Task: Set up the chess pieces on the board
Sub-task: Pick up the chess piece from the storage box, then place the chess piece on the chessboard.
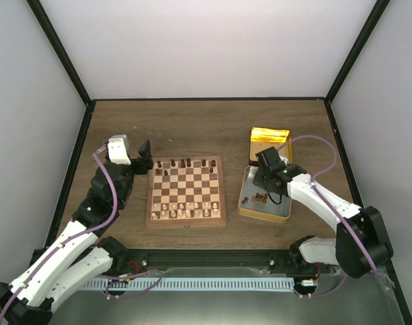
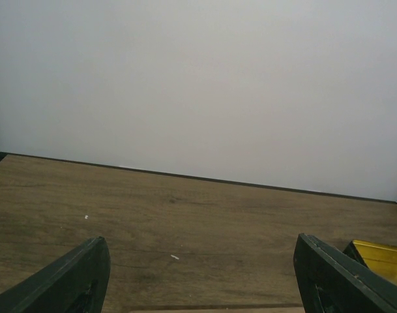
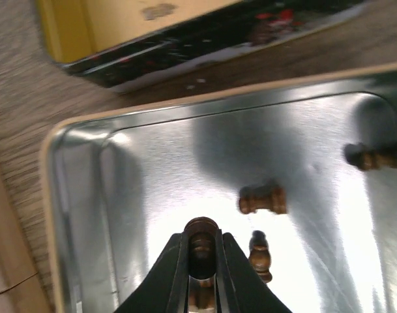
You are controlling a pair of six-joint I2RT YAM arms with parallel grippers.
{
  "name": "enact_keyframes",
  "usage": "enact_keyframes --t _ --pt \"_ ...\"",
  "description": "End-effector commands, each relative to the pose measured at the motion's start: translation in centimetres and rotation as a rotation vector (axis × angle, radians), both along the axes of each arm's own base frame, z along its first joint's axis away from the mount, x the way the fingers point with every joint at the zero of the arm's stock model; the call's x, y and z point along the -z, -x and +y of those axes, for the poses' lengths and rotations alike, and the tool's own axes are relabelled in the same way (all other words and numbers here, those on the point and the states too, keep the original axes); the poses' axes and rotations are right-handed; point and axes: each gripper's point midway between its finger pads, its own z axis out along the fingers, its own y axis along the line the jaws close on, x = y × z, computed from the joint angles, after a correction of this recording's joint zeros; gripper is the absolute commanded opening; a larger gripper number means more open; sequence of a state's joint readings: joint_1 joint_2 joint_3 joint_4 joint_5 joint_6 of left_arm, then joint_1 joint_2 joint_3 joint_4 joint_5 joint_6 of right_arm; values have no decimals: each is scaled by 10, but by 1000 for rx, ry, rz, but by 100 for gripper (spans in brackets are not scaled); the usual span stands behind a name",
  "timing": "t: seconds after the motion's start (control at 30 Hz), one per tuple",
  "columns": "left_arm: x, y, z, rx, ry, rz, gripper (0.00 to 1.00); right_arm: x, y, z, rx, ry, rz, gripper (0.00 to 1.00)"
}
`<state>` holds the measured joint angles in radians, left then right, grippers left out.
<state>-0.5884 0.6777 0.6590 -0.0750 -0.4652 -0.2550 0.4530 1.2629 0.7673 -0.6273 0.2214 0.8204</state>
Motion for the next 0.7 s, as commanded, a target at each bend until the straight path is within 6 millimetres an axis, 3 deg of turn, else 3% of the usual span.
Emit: enact_keyframes --t 0.0,0.2,0.33,0.57,0.67 --pt "-4 0 -2 12 18 -18 79 -28 -20 30 -165 -89 -88 1" --pt "-4 -1 -2 13 20 -16 79 -70 -31 75 -377 -228 -188 1" --pt "-5 0 0 4 21 -20 79 -87 -38 110 -461 -186 -226 1" --pt "-8 4 8 -28 21 -30 79 -42 -50 173 -542 -27 -77 1" --pt "-11 6 12 -41 20 -40 79 -33 -54 200 -586 -8 -53 1"
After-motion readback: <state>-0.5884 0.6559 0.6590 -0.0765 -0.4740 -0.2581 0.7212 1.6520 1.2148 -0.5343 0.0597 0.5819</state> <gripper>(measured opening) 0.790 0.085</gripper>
